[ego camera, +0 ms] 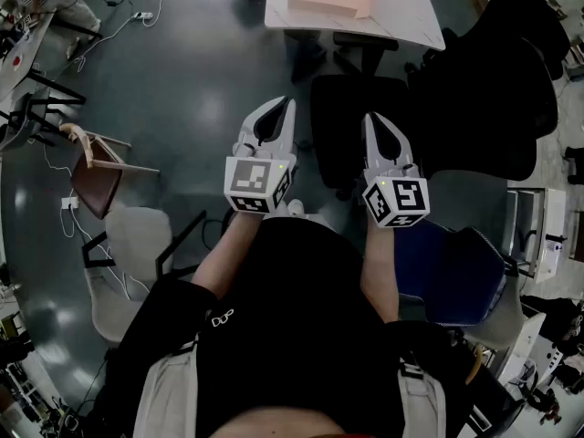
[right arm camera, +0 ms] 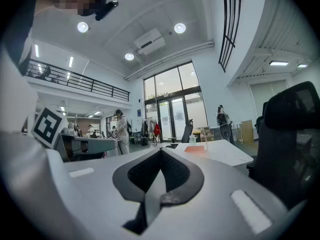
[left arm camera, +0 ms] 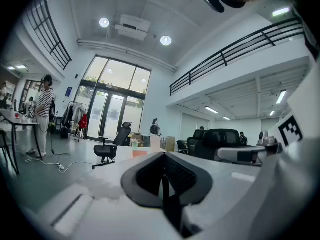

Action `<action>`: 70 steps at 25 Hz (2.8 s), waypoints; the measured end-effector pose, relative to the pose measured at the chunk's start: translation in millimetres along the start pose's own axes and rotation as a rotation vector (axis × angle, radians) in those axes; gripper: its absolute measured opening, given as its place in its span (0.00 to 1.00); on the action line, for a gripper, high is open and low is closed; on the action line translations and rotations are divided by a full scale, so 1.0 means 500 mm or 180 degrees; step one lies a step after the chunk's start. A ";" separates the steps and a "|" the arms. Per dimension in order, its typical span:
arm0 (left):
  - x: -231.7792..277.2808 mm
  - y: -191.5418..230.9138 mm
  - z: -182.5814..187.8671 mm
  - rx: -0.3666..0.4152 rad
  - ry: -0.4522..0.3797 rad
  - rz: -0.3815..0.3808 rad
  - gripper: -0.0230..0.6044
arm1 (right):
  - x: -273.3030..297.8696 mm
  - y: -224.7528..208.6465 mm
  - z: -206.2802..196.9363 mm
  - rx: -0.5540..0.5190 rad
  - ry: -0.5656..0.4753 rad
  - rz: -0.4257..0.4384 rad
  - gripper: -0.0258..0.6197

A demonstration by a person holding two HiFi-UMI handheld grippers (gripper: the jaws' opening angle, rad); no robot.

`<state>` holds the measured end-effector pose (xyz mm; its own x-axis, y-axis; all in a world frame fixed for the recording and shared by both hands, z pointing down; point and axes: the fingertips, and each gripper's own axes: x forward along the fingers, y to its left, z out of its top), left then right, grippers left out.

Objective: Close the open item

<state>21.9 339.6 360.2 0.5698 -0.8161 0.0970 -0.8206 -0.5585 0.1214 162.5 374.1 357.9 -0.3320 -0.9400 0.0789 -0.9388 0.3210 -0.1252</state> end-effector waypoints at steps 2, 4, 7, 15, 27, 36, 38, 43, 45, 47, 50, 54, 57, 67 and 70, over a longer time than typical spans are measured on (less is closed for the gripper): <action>0.002 0.002 -0.001 0.0001 0.0001 0.0000 0.04 | 0.003 0.000 -0.002 -0.0007 0.0005 0.0022 0.04; 0.005 0.001 -0.001 0.0003 0.0006 -0.0005 0.04 | 0.005 -0.001 0.000 -0.0009 -0.0011 0.0034 0.04; 0.012 -0.001 -0.004 0.0006 0.0020 -0.0016 0.04 | 0.007 -0.012 0.006 0.0072 -0.0123 0.0013 0.04; 0.022 0.015 -0.009 0.0004 0.0048 0.0006 0.04 | 0.028 -0.044 0.000 0.0231 -0.0158 -0.0091 0.04; 0.106 0.106 -0.022 -0.0072 0.0045 0.0052 0.04 | 0.156 -0.072 -0.024 0.0274 -0.0091 -0.0080 0.04; 0.347 0.223 0.009 -0.0113 0.0099 -0.0241 0.04 | 0.339 -0.224 0.008 0.0357 -0.0139 -0.0553 0.04; 0.402 0.253 0.012 -0.0124 0.0173 -0.0307 0.04 | 0.391 -0.248 0.013 0.0385 -0.0121 -0.0617 0.04; 0.539 0.371 0.043 -0.0149 0.0207 -0.0369 0.04 | 0.564 -0.285 0.081 0.0247 -0.0258 -0.0581 0.04; 0.588 0.415 0.056 -0.0145 0.0211 -0.0446 0.04 | 0.638 -0.285 0.112 0.0203 -0.0314 -0.0516 0.04; 0.632 0.440 0.074 -0.0141 0.0182 -0.0580 0.04 | 0.703 -0.278 0.138 0.0145 -0.0339 -0.0442 0.04; 0.683 0.474 0.094 -0.0152 0.0141 -0.0674 0.04 | 0.785 -0.266 0.151 0.0102 -0.0312 -0.0335 0.04; 0.731 0.502 0.097 -0.0200 0.0165 -0.0697 0.04 | 0.843 -0.278 0.153 0.0036 -0.0271 -0.0317 0.04; 0.761 0.526 0.092 -0.0240 0.0214 -0.0692 0.04 | 0.857 -0.297 0.152 -0.0160 -0.0255 -0.0481 0.04; 0.870 0.478 0.067 -0.0239 0.0466 -0.0855 0.04 | 0.818 -0.462 0.121 -0.0637 0.0223 -0.1119 0.22; 0.875 0.455 0.053 -0.0235 0.0545 -0.0902 0.04 | 0.801 -0.502 0.091 -0.0656 0.0390 -0.1279 0.23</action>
<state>83.4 -148.5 404.2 0.7792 -0.5895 0.2130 -0.6266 -0.7421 0.2380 269.2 -88.1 376.0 0.0647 -0.9779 0.1987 -0.9898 -0.0376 0.1373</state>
